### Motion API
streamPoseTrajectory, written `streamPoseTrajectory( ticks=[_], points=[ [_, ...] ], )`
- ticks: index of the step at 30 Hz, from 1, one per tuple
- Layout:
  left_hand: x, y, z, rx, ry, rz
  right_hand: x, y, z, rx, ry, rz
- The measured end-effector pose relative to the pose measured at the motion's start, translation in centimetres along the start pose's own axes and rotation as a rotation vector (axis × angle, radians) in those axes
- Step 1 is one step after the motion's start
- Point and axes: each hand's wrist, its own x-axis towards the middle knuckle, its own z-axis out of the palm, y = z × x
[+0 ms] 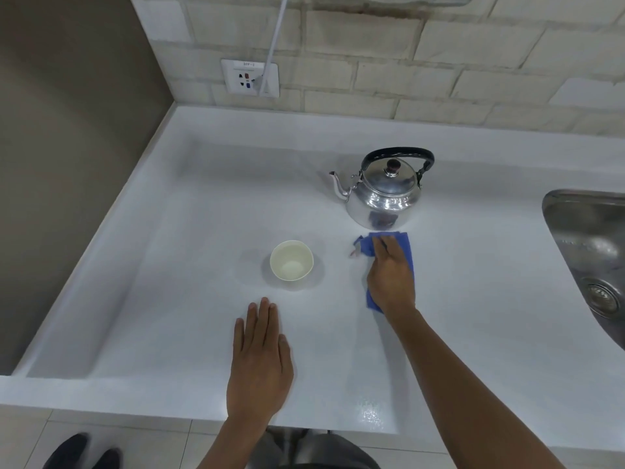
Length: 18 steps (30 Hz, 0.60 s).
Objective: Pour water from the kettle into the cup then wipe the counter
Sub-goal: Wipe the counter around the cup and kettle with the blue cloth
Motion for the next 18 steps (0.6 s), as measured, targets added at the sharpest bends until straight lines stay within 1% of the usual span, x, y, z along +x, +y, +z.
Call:
streamPoseTrajectory(
  ticks=[2,4,5,8,9,11,14,18],
  points=[
    [0.0,0.0,0.1,-0.002,-0.003,-0.002,-0.9,-0.3,0.3,0.015,-0.031,-0.075],
    [0.0,0.0,0.0,0.003,-0.007,-0.003,-2.2,0.3,-0.3,0.051,-0.018,-0.145],
    [0.0,0.0,0.0,0.004,-0.005,-0.003,-2.7,0.7,-0.9,0.067,-0.003,-0.139],
    [0.0,0.0,0.1,0.004,0.001,-0.003,-2.2,1.8,-1.7,0.120,0.075,-0.006],
    [0.0,0.1,0.2,0.003,0.003,-0.003,-1.5,1.9,-1.6,0.106,0.081,0.037],
    [0.0,0.1,0.3,0.002,0.007,-0.003,-0.4,1.2,-1.2,0.044,0.053,0.057],
    [0.0,0.0,0.3,0.008,0.002,-0.005,-0.9,-1.2,0.2,0.048,-0.008,-0.041],
    [-0.1,0.0,0.3,0.008,-0.005,-0.007,-5.6,-2.4,1.7,0.055,-0.071,-0.222]
  ],
)
